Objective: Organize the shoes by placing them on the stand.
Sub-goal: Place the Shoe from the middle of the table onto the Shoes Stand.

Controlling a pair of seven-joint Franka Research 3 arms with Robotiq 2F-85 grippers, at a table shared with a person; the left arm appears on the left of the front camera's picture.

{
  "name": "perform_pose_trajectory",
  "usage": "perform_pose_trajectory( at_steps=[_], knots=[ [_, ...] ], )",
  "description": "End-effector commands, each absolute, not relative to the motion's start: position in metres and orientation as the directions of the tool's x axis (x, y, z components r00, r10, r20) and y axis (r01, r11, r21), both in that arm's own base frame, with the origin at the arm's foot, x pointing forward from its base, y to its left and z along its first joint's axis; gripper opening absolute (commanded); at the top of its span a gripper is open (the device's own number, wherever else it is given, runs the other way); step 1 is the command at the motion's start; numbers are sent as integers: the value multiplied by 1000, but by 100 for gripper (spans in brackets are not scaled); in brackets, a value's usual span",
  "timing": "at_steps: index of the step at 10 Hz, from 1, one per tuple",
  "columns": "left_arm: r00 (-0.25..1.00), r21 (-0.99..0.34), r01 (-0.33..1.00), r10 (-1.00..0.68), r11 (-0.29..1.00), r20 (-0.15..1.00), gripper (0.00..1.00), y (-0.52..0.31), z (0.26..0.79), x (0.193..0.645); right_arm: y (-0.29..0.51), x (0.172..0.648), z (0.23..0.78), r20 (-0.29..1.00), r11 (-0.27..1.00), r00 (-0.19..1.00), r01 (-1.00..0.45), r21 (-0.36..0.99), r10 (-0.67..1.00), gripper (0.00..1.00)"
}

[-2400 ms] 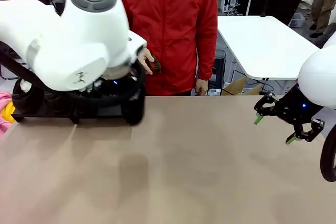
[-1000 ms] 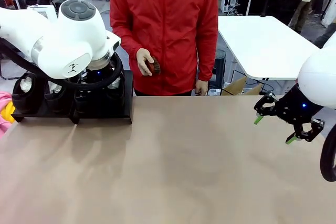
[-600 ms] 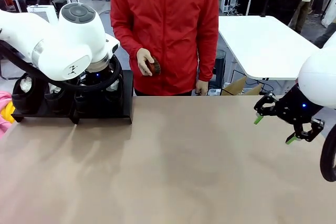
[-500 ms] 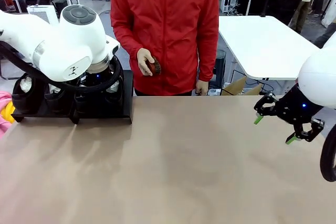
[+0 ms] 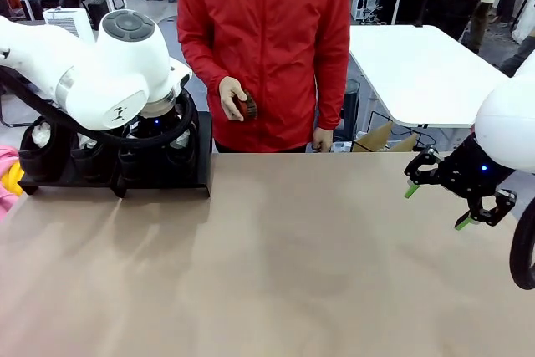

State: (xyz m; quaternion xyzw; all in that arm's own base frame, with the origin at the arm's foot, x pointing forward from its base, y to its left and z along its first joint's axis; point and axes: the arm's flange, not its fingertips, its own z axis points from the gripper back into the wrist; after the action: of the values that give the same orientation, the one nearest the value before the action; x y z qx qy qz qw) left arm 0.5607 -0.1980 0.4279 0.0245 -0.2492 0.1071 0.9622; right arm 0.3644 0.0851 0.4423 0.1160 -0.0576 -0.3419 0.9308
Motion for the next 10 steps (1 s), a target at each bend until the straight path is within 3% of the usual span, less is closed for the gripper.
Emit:
perform_pose_trajectory(
  at_steps=[1,2,3,10],
  knots=[
    [847,-8,-234,208,972,489,5,-198,432,566,85,365,442,30,744,766,613,264,-642,100],
    [848,-2,-235,206,972,489,24,-198,433,566,85,365,442,30,744,766,613,264,-642,100],
    [848,4,-235,203,972,490,36,-198,432,567,85,365,442,30,744,766,613,264,-642,100],
    [831,33,-214,165,976,531,36,-209,453,539,85,365,442,30,744,766,613,264,-642,100]
  ],
)
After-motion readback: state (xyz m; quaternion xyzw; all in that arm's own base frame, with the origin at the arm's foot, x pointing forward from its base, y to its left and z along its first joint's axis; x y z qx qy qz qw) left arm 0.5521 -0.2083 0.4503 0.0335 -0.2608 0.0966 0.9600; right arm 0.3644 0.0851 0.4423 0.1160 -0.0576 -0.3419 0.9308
